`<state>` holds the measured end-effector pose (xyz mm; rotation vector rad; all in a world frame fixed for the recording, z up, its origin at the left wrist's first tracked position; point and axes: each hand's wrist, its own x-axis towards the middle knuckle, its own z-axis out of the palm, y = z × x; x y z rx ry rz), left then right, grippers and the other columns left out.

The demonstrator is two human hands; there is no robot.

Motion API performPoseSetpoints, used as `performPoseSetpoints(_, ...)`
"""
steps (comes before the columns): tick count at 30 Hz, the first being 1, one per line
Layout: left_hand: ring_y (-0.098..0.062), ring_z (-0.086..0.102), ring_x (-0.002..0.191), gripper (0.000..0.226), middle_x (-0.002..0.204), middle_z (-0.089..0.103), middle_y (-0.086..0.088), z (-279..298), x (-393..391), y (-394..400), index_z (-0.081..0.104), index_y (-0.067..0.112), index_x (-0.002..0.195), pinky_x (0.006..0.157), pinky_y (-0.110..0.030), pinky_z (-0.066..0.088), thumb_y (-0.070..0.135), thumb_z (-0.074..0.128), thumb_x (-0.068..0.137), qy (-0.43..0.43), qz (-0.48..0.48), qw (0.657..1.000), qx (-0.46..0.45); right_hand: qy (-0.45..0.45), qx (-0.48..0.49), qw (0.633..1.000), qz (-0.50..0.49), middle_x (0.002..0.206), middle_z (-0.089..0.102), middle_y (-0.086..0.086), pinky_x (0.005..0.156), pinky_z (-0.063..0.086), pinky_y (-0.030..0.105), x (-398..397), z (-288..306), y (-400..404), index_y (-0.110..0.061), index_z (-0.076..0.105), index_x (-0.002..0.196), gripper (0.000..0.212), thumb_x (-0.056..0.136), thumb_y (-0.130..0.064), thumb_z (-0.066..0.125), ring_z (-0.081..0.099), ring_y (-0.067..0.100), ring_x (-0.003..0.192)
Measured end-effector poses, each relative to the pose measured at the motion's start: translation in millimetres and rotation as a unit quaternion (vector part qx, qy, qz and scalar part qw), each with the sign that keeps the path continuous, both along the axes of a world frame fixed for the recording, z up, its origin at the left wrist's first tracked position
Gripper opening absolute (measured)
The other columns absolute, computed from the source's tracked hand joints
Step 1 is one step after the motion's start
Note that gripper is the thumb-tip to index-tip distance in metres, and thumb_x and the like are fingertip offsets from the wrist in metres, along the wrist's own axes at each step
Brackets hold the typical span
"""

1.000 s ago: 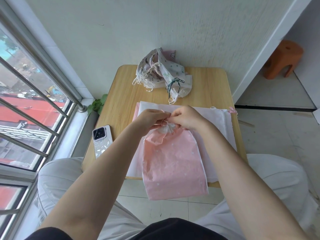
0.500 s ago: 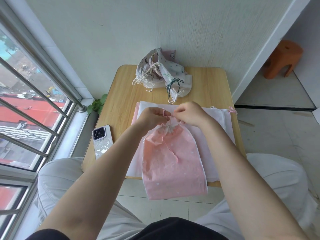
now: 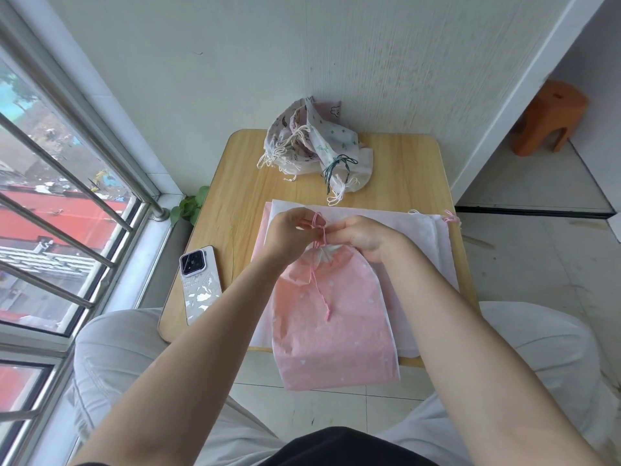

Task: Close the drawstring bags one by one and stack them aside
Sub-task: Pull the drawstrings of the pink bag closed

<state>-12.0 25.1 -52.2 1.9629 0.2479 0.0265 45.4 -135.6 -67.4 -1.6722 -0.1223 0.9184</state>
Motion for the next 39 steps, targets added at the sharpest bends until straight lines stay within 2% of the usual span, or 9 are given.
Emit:
performPoseSetpoints(4,-0.011,0.066,0.079,0.018,0.085,0.072,0.006,0,-1,0,0.069,0.017,0.077,0.082,-0.031,0.056,-0.001,0.073,0.079,0.043,0.024,0.995,-0.088,-0.001,-0.009,0.999,-0.043,0.092,0.070,0.011,0.085,0.051,0.031,-2,3,2,-0.004,0.069,0.097,0.013,0.085,-0.003,0.066,0.064,0.019,0.084)
performPoseSetpoints(7,0.001,0.065,0.070,0.009,0.087,0.072,0.006,1,-2,-1,0.069,0.008,0.079,0.068,-0.017,0.053,0.000,0.073,0.080,0.056,0.014,0.992,-0.113,-0.031,-0.040,0.995,-0.081,0.073,0.065,0.001,0.069,0.047,0.025,-4,9,5,-0.015,0.062,0.078,0.011,0.086,-0.009,0.060,0.059,0.015,0.071)
performPoseSetpoints(15,0.008,0.058,0.056,0.009,0.077,0.070,0.002,-3,-4,-1,0.071,0.002,0.081,0.056,-0.006,0.042,0.009,0.071,0.086,0.065,0.022,0.993,-0.098,-0.251,-0.155,0.926,-0.235,0.080,0.064,-0.004,0.066,0.046,0.027,4,6,5,-0.016,0.059,0.085,0.005,0.086,-0.017,0.054,0.059,0.012,0.074)
performPoseSetpoints(20,-0.003,0.059,0.066,0.013,0.076,0.072,0.005,-3,-4,-1,0.075,0.010,0.080,0.065,-0.015,0.047,0.020,0.072,0.087,0.081,0.030,0.991,-0.101,-0.087,0.031,0.943,-0.319,0.073,0.069,0.007,0.072,0.054,0.034,4,16,7,-0.009,0.067,0.080,0.025,0.092,-0.010,0.045,0.066,0.021,0.070)
performPoseSetpoints(23,-0.009,0.058,0.068,0.015,0.076,0.072,0.003,-3,-4,-4,0.074,0.012,0.079,0.068,-0.022,0.047,0.023,0.070,0.087,0.099,0.036,0.990,-0.092,0.061,0.213,0.908,-0.354,0.077,0.069,0.010,0.073,0.054,0.034,-1,26,10,-0.004,0.066,0.089,0.025,0.099,-0.012,0.043,0.067,0.024,0.071)
performPoseSetpoints(25,-0.009,0.058,0.066,0.017,0.076,0.071,0.002,-5,-3,-3,0.071,0.013,0.073,0.065,-0.022,0.047,0.020,0.067,0.088,0.112,0.053,0.990,-0.067,0.123,0.267,0.884,-0.362,0.057,0.059,0.004,0.060,0.051,0.030,-3,30,12,-0.004,0.063,0.087,0.028,0.100,-0.012,0.039,0.057,0.017,0.051)
performPoseSetpoints(30,-0.013,0.058,0.063,0.018,0.066,0.065,0.008,-13,-2,6,0.066,0.010,0.076,0.060,-0.025,0.046,0.017,0.058,0.091,0.107,0.169,0.980,-0.005,0.023,0.077,0.960,-0.269,0.042,0.025,-0.003,0.046,0.011,0.023,-7,35,12,-0.006,0.055,0.073,0.023,0.085,-0.007,0.036,0.014,0.011,0.035)
performPoseSetpoints(36,-0.012,0.060,0.063,0.016,0.068,0.068,0.006,-11,-1,4,0.063,0.011,0.077,0.067,-0.028,0.050,0.017,0.058,0.092,0.121,0.119,0.985,-0.003,-0.177,-0.165,0.967,-0.086,0.070,0.056,0.003,0.049,0.032,0.022,-10,52,14,-0.002,0.064,0.082,0.024,0.078,-0.018,0.047,0.041,0.014,0.048)
performPoseSetpoints(39,-0.010,0.059,0.059,0.014,0.072,0.068,0.002,-6,-2,5,0.059,0.009,0.081,0.051,-0.017,0.045,0.014,0.055,0.093,0.113,0.094,0.989,-0.009,-0.245,-0.260,0.934,0.006,0.082,0.062,0.006,0.063,0.043,0.032,-10,53,14,-0.005,0.059,0.077,0.024,0.076,-0.026,0.050,0.049,0.019,0.068)
